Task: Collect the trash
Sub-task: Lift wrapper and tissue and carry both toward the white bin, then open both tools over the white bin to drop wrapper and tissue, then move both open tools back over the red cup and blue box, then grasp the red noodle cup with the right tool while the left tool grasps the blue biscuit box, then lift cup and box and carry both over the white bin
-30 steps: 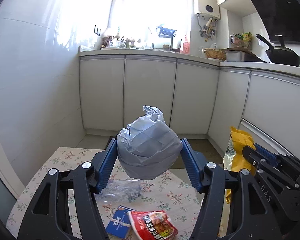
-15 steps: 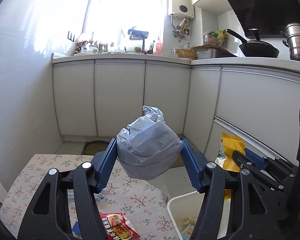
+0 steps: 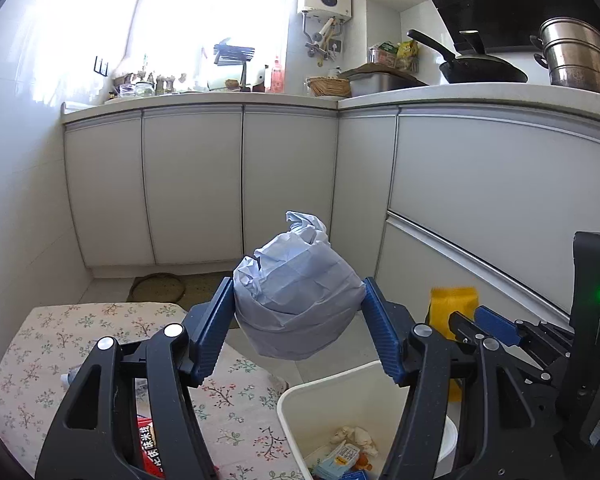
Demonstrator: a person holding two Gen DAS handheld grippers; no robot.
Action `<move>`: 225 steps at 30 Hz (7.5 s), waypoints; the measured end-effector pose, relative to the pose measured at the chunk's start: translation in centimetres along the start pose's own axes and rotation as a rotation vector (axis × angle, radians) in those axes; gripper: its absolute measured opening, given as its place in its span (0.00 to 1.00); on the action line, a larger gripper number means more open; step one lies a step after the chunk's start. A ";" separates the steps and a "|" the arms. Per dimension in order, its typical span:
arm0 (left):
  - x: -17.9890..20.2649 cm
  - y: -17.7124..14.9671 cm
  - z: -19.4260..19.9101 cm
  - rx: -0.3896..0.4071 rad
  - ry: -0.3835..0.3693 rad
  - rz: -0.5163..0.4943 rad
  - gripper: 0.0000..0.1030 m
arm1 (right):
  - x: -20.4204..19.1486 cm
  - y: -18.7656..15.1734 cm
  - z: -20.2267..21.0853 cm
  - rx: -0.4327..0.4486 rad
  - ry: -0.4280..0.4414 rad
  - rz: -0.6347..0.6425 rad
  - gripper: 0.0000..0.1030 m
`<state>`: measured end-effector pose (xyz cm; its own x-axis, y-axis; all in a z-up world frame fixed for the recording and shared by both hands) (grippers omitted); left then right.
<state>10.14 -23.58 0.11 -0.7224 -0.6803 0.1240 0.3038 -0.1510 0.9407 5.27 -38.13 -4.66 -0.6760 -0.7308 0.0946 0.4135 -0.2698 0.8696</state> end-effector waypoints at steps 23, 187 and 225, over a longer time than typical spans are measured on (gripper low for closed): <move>3.2 -5.1 -6.9 -0.224 -0.143 0.070 0.72 | 7.3 -1.3 -2.5 -0.010 -0.186 -0.079 0.64; -21.4 -2.1 9.4 -0.019 0.255 0.371 0.53 | -18.2 -0.7 7.7 0.116 0.267 0.212 0.78; -4.1 -3.1 -4.1 -0.154 -0.120 0.233 0.53 | 4.0 -0.5 -3.1 -0.001 -0.174 -0.086 0.88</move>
<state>14.68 -23.29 -4.63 -0.6873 -0.6215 0.3759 0.5541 -0.1141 0.8246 4.29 -42.87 -6.21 -0.8042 -0.5854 0.1030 0.3503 -0.3267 0.8778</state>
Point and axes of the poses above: each gripper's, at about its wrist camera, not at the fingertips, and z roughly against the way its jaws point, x to its right, y to its top, the point moved 4 cm from there along -z, roughly the way its jaws point, and after that the axes turned 15 degrees about -y, right-handed, at the moved point
